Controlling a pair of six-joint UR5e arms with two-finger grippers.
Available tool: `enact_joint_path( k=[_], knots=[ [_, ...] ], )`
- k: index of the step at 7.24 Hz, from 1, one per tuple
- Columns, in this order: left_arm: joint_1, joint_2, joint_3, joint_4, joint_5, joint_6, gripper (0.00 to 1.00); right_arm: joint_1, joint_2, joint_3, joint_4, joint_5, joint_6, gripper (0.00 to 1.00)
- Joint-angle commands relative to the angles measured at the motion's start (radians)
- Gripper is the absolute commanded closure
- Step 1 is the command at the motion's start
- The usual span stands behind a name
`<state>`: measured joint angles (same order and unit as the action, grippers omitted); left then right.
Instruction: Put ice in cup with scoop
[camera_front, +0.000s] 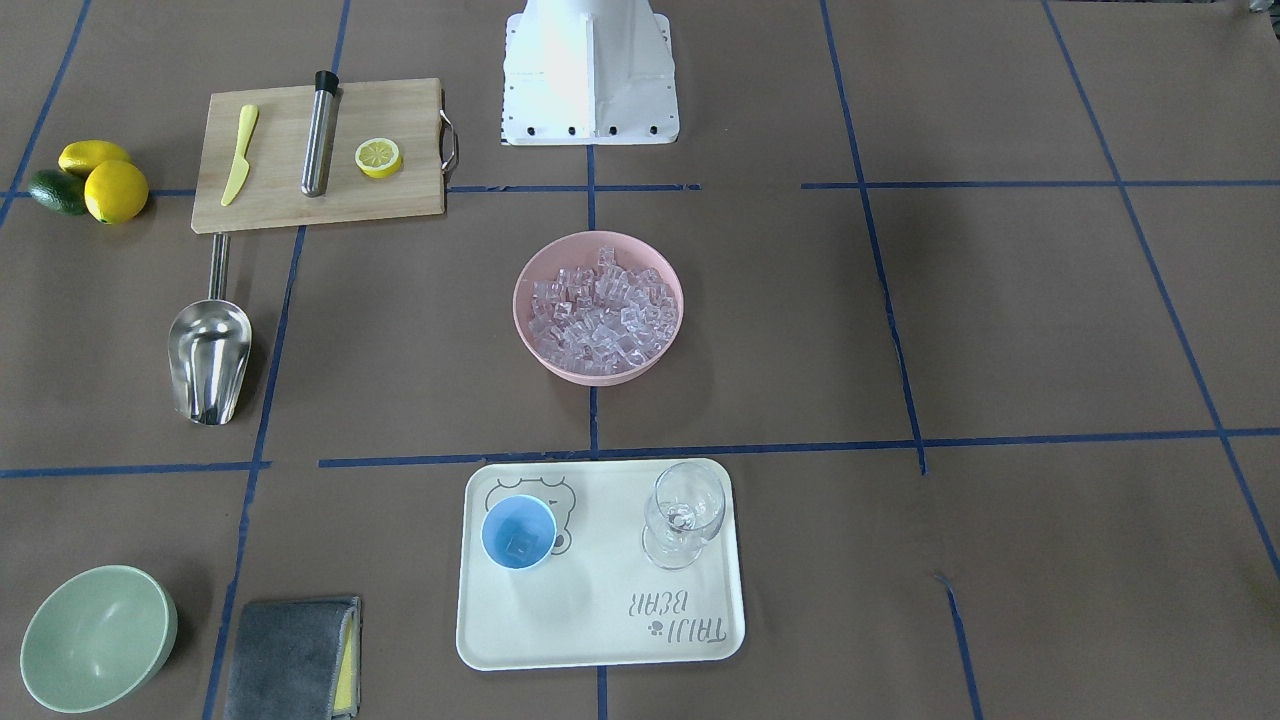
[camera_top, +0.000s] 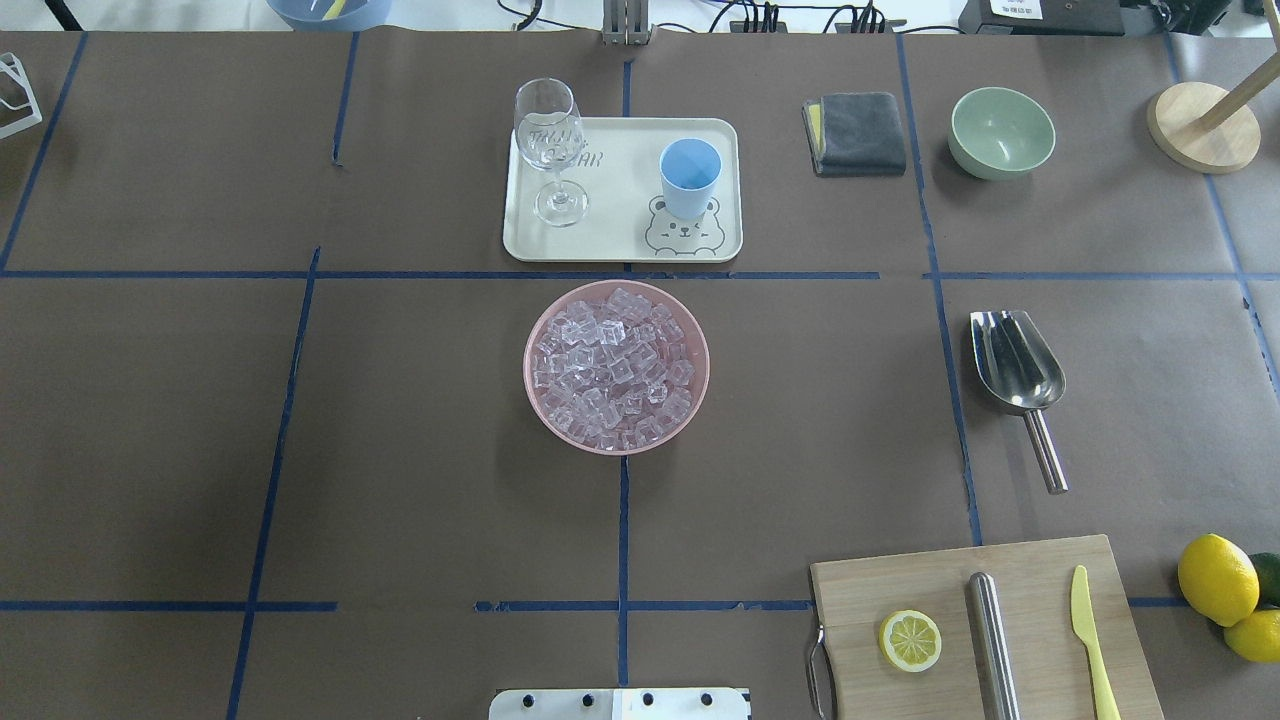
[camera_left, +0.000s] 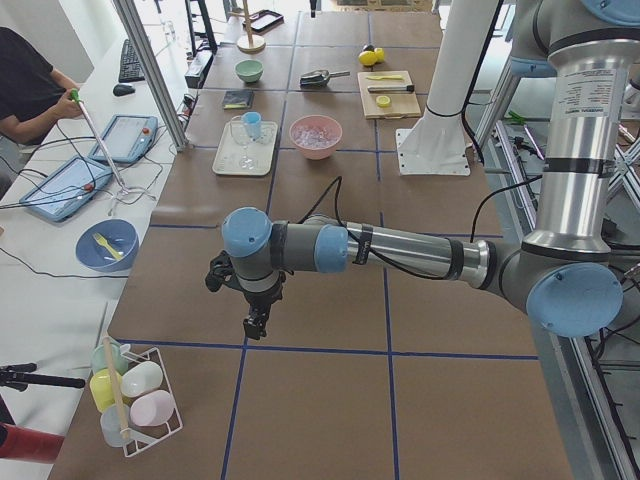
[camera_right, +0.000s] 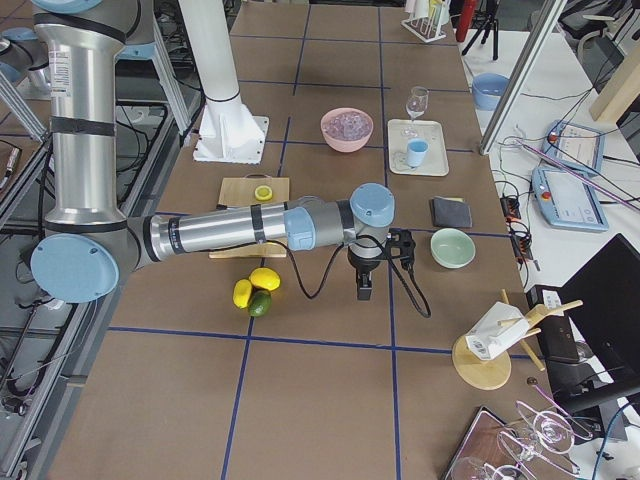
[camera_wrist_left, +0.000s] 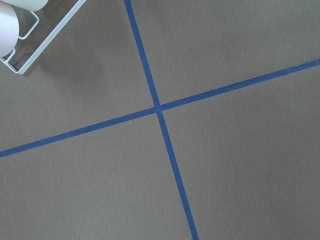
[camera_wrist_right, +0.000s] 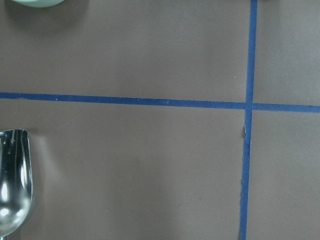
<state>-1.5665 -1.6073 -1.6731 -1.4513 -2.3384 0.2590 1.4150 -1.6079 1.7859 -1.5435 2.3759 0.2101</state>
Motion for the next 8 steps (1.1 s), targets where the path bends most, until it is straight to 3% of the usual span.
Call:
enact_joint_path(
  k=[1, 3, 5, 8],
  knots=[
    [0.000, -0.002, 0.030, -0.004, -0.001, -0.001, 0.00, -0.019, 0.014, -0.005, -0.007, -0.003, 0.000, 0.00],
    [0.000, -0.003, 0.056, 0.003, -0.001, -0.001, 0.00, -0.015, 0.043, 0.003, -0.104, 0.002, -0.001, 0.00],
    [0.000, 0.001, 0.093, 0.003, -0.069, -0.004, 0.00, -0.011, 0.013, -0.009, -0.104, -0.010, -0.062, 0.00],
    [0.002, -0.013, 0.105, 0.002, -0.082, -0.007, 0.00, -0.008, -0.006, -0.013, -0.102, -0.015, -0.120, 0.00]
  ],
)
